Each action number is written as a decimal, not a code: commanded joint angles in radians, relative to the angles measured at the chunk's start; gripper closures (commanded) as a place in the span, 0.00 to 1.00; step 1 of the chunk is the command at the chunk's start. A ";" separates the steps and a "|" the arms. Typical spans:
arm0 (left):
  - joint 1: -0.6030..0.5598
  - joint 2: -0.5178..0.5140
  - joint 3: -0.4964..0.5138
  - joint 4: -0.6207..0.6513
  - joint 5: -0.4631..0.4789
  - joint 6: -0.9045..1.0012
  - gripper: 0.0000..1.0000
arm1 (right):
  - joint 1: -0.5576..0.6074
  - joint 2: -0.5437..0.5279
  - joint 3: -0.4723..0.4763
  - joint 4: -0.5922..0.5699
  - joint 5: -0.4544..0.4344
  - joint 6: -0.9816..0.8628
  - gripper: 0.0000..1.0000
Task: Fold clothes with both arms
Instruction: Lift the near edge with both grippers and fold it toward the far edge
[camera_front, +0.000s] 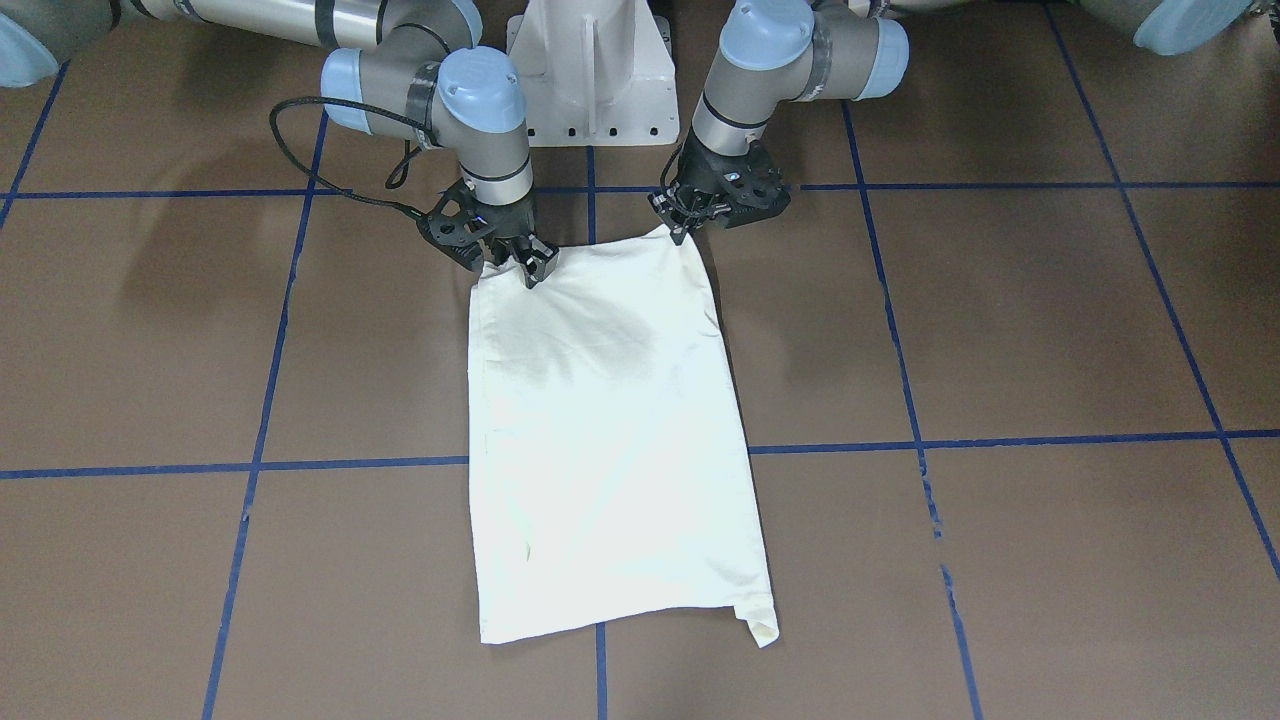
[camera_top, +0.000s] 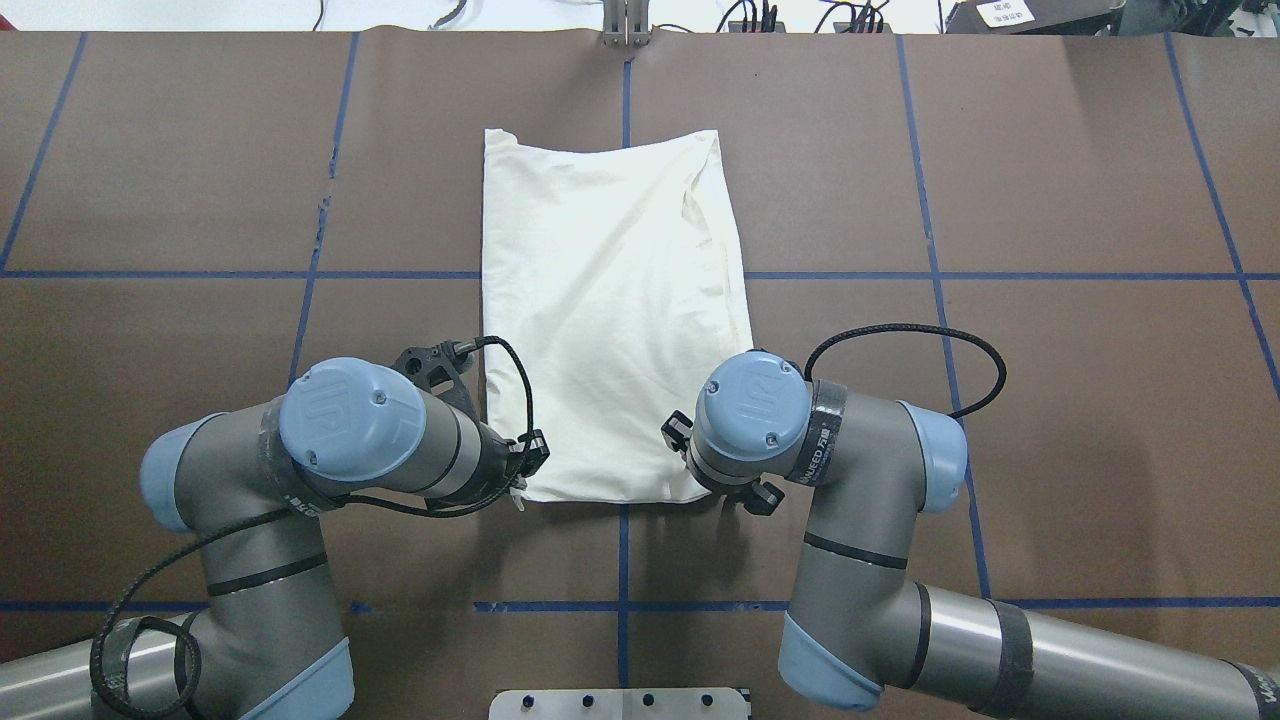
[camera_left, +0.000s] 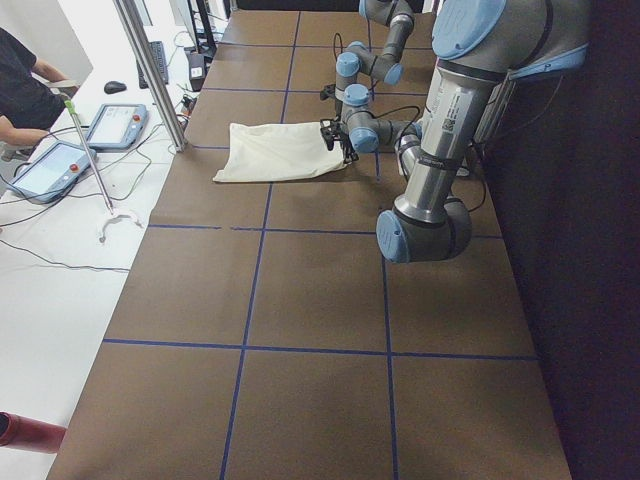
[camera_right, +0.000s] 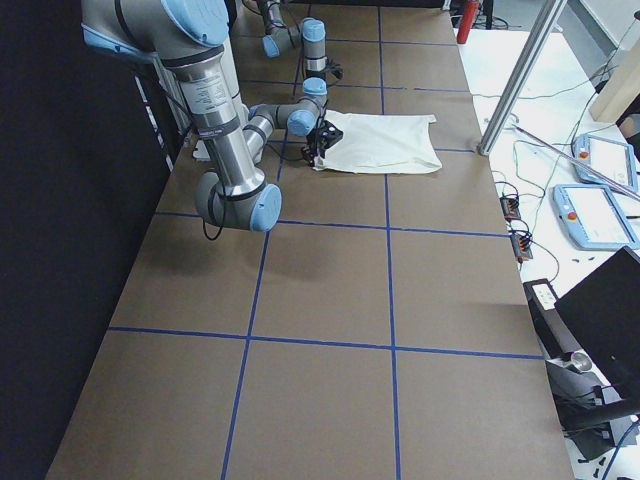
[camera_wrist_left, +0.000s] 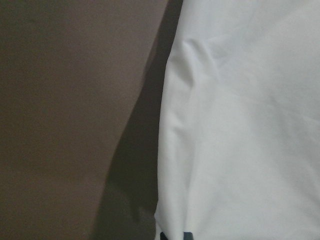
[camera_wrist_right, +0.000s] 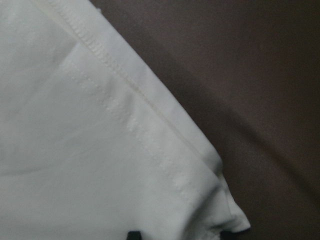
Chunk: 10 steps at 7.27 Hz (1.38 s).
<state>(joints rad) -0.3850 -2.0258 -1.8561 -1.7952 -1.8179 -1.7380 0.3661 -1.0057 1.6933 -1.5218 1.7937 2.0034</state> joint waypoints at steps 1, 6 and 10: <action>0.001 -0.001 0.000 0.000 0.000 0.000 1.00 | 0.001 0.013 0.005 0.000 0.001 -0.002 0.90; 0.001 0.015 -0.062 0.002 0.002 -0.002 1.00 | 0.014 0.004 0.061 0.000 0.004 -0.014 1.00; 0.130 0.105 -0.242 0.056 0.005 -0.017 1.00 | -0.105 -0.163 0.376 0.000 0.021 -0.017 1.00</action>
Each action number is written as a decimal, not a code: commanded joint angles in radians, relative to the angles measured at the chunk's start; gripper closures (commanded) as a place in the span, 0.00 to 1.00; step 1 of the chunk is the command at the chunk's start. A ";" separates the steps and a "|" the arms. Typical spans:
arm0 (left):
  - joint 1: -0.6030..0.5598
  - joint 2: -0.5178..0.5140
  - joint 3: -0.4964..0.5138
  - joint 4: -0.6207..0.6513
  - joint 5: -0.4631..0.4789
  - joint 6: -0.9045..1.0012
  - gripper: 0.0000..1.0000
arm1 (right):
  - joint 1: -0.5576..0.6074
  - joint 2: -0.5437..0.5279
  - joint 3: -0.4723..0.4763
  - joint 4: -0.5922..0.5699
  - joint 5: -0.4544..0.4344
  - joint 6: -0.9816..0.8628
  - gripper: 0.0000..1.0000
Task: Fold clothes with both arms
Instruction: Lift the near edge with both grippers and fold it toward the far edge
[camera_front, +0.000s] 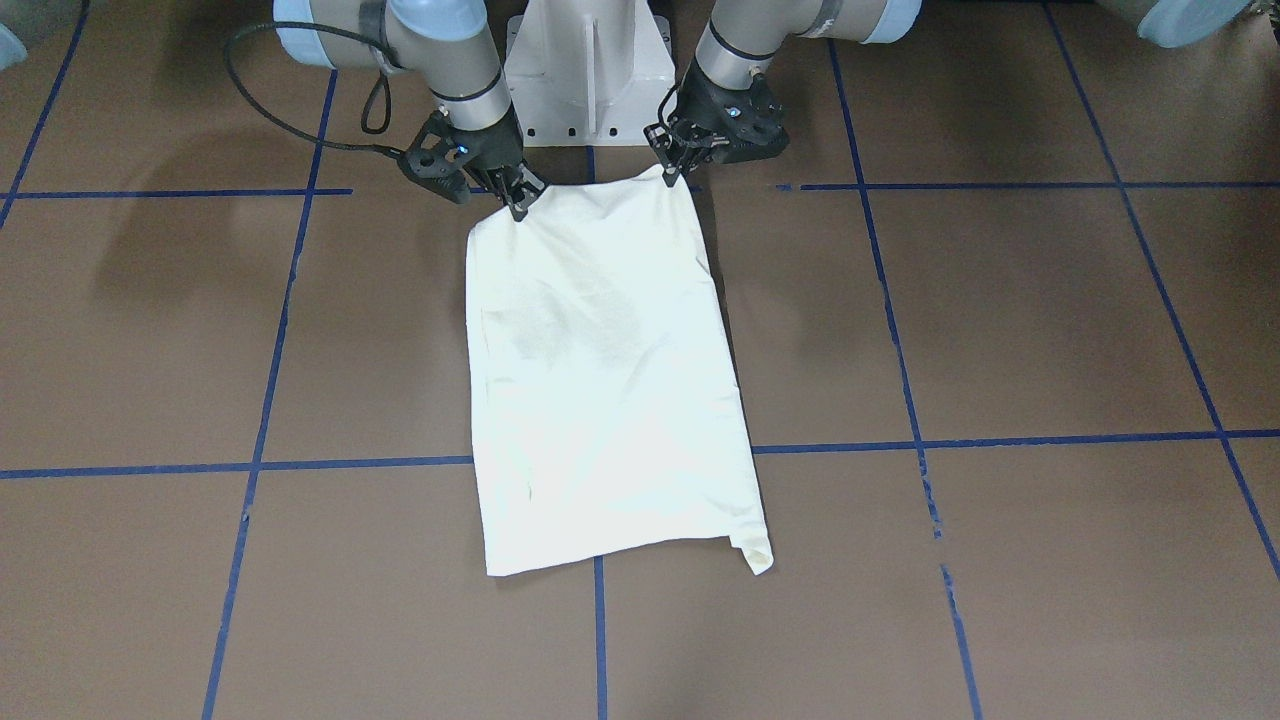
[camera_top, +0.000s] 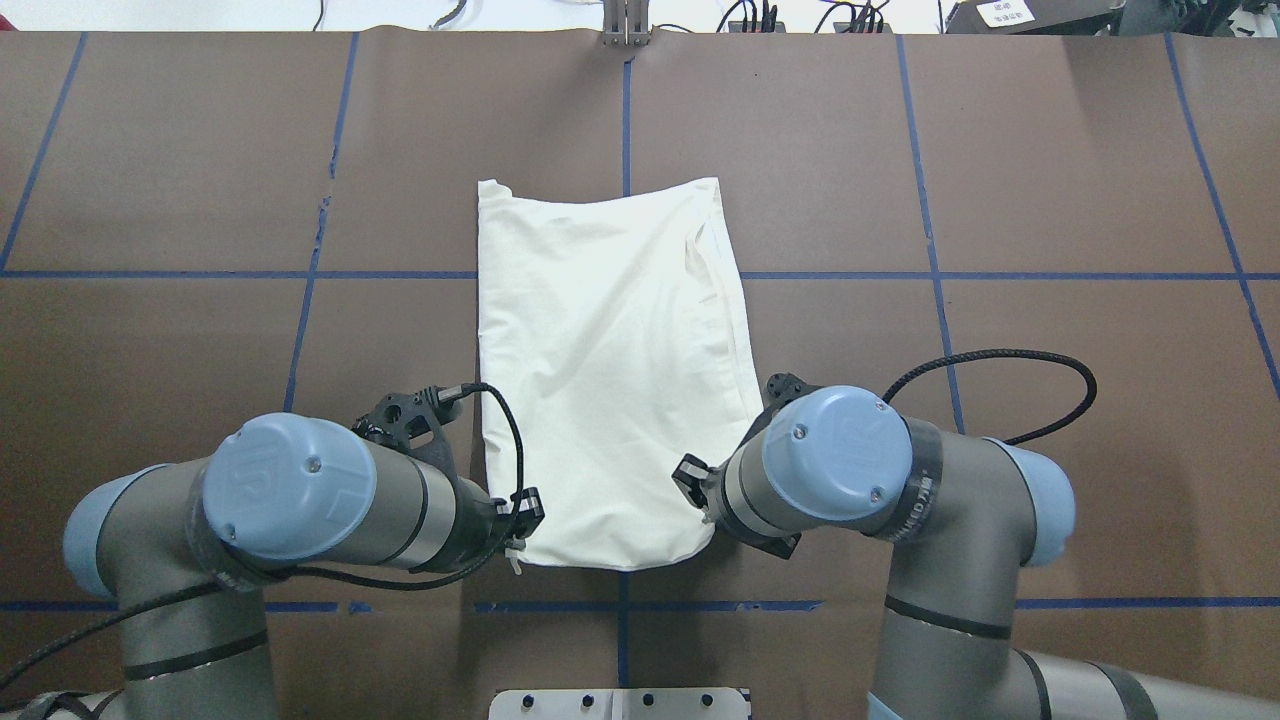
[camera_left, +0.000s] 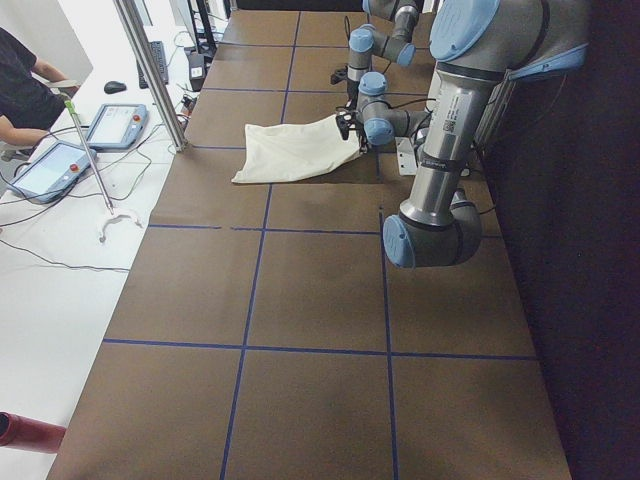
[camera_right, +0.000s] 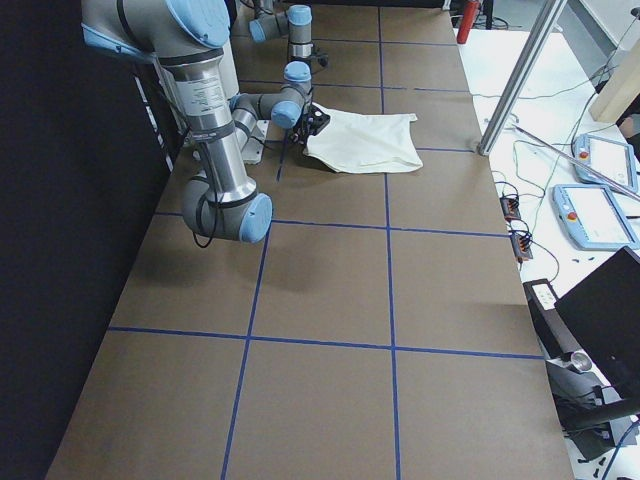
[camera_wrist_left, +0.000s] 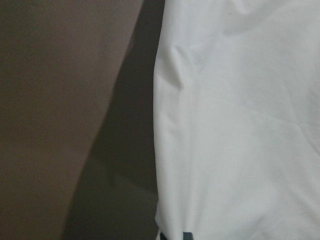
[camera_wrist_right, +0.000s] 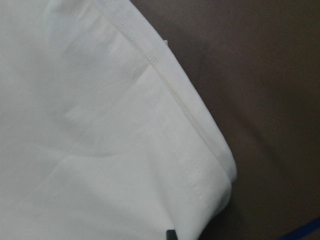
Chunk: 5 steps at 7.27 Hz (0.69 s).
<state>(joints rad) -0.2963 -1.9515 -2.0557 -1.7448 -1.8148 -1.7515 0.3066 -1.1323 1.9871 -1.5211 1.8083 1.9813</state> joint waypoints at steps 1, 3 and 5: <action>0.043 0.034 -0.058 0.005 0.000 -0.005 1.00 | -0.069 -0.023 0.070 0.001 -0.001 0.007 1.00; 0.048 0.020 -0.067 0.005 -0.004 -0.003 1.00 | -0.023 -0.012 0.036 0.025 -0.010 -0.005 1.00; -0.010 0.000 -0.070 0.004 -0.046 0.007 1.00 | 0.111 -0.011 -0.010 0.154 0.012 -0.010 1.00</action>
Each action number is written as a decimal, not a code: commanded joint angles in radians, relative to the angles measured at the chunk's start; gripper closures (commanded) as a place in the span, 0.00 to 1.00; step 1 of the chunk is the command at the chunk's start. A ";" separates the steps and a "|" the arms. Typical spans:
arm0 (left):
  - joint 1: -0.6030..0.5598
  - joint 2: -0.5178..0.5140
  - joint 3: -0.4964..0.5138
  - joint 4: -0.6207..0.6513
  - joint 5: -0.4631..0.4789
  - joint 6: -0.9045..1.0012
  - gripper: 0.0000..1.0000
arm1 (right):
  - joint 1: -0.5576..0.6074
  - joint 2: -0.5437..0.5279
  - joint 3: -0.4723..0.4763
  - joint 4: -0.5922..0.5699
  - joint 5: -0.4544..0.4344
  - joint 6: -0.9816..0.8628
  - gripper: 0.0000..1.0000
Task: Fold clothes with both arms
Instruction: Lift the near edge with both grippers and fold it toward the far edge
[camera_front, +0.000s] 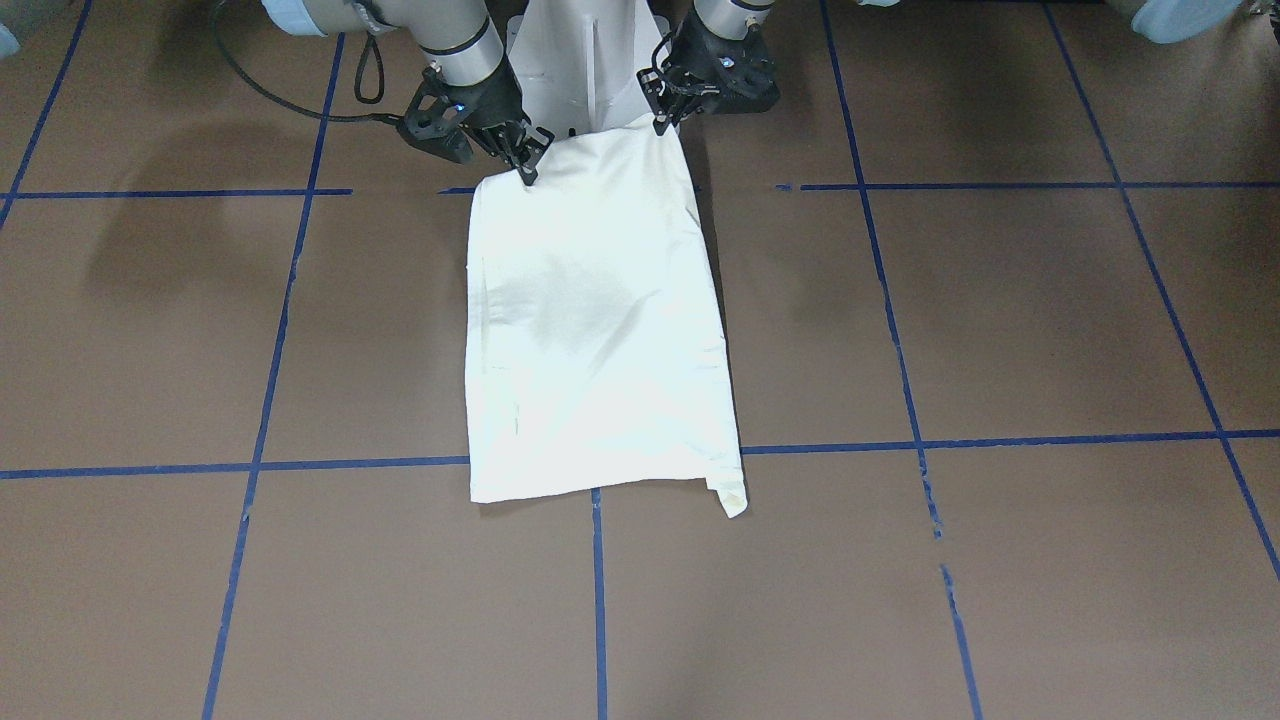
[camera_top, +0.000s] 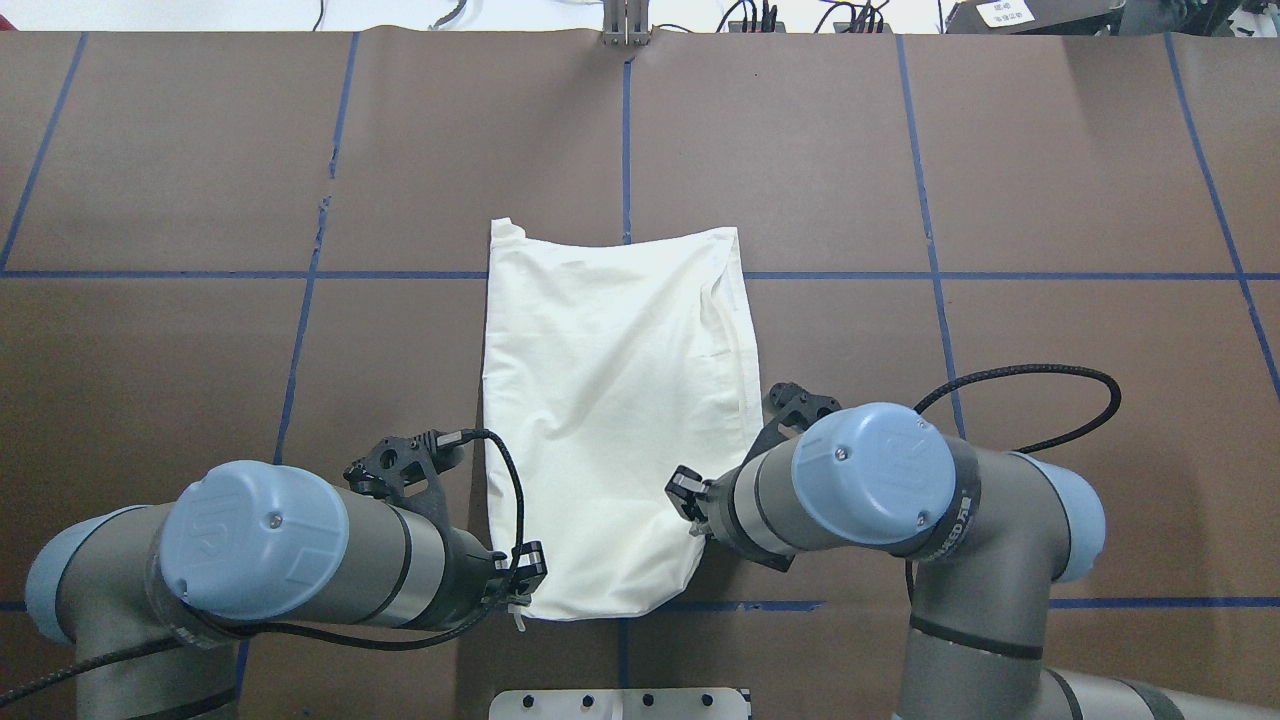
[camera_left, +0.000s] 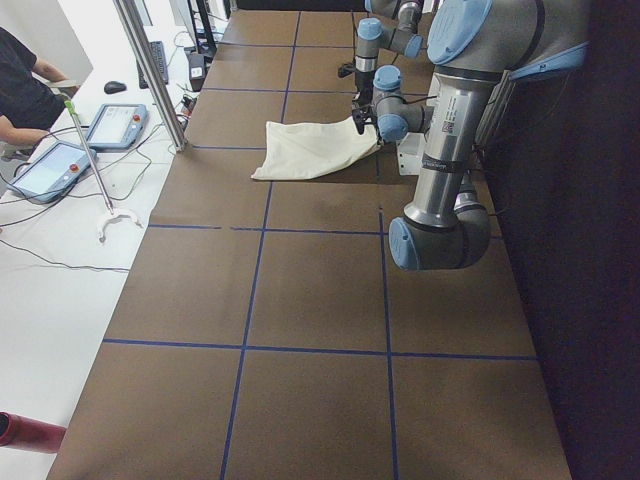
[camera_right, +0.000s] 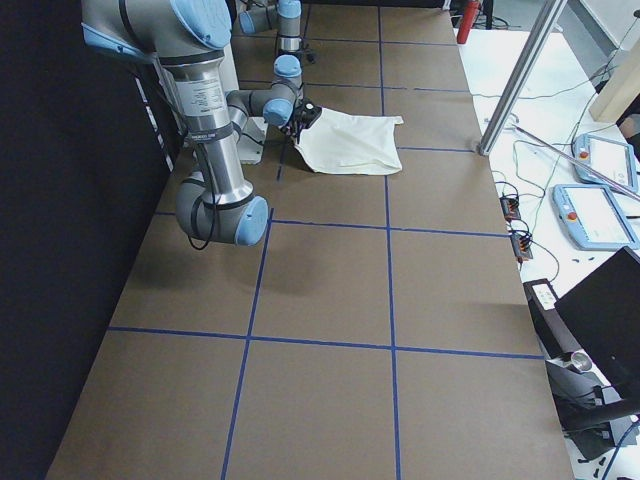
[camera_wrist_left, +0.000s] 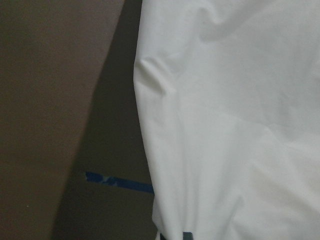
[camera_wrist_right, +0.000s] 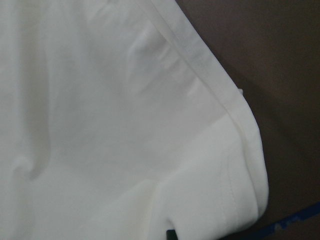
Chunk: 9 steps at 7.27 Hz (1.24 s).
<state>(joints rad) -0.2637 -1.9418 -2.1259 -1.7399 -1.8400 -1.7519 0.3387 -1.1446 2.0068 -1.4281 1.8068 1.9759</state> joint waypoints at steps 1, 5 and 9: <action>-0.145 -0.053 0.015 0.002 -0.050 0.014 1.00 | 0.158 0.023 -0.058 0.061 0.072 -0.029 1.00; -0.418 -0.316 0.422 -0.059 -0.177 0.110 1.00 | 0.348 0.312 -0.476 0.069 0.224 -0.080 1.00; -0.479 -0.361 0.702 -0.254 -0.170 0.161 1.00 | 0.375 0.364 -0.756 0.269 0.226 -0.123 1.00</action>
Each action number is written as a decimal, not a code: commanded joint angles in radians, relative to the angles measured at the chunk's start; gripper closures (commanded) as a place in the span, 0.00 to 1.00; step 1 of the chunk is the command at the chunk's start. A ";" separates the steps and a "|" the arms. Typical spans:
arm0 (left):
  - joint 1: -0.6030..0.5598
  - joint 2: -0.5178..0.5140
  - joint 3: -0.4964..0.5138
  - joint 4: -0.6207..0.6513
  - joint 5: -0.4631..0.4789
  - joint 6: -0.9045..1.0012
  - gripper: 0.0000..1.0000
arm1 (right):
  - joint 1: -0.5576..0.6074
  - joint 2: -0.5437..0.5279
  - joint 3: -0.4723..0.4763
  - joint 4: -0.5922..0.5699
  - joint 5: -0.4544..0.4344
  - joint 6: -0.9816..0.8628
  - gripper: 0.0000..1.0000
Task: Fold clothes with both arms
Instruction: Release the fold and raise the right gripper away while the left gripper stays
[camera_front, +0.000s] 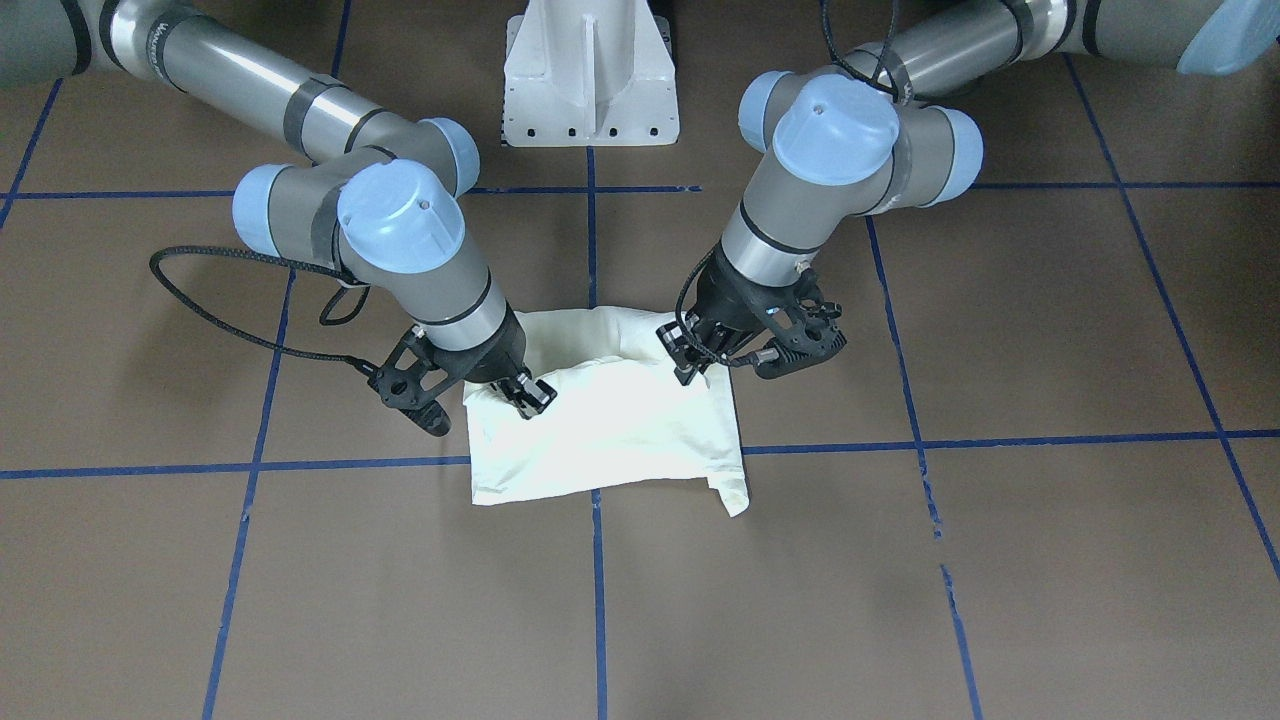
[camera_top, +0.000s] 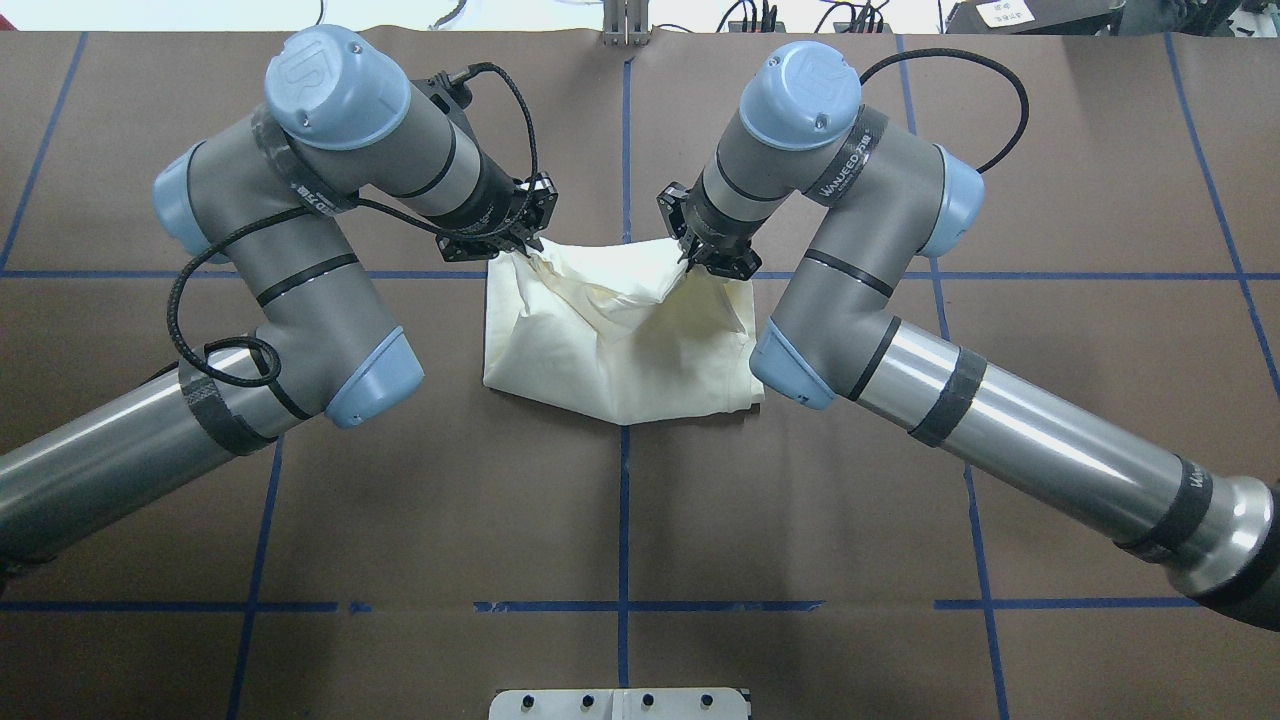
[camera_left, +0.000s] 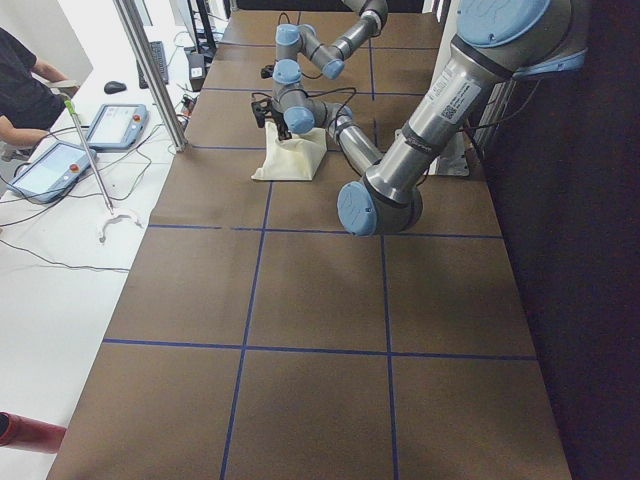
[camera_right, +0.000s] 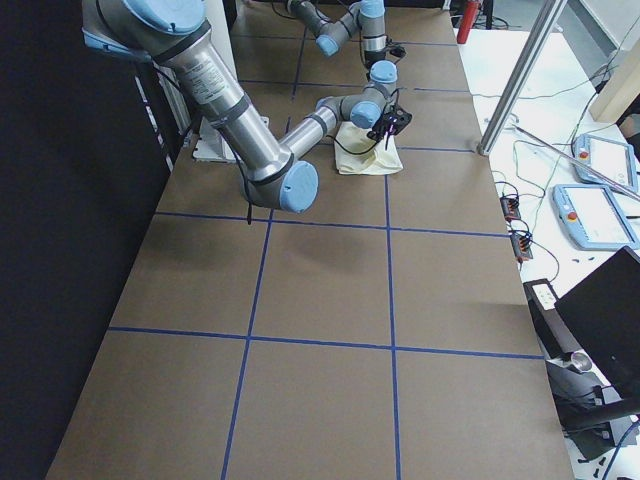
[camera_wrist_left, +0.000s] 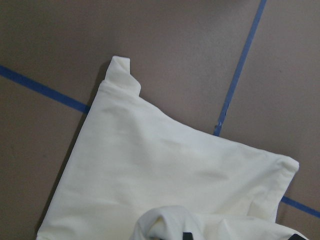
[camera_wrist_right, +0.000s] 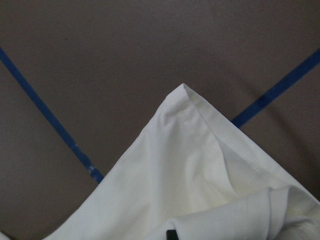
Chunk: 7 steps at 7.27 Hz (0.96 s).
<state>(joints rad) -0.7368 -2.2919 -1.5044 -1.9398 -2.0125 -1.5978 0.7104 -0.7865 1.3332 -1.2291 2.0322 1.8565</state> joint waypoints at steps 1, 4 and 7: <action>-0.006 -0.009 0.101 -0.071 0.004 0.007 1.00 | 0.003 0.004 -0.094 0.072 0.000 -0.005 1.00; -0.013 -0.009 0.101 -0.071 0.003 0.022 1.00 | 0.026 0.019 -0.101 0.072 0.011 -0.005 1.00; -0.013 -0.011 0.101 -0.071 0.006 0.024 1.00 | 0.043 0.039 -0.104 0.072 0.025 -0.010 0.01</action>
<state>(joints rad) -0.7500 -2.3022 -1.4037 -2.0120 -2.0088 -1.5751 0.7484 -0.7506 1.2304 -1.1567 2.0560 1.8490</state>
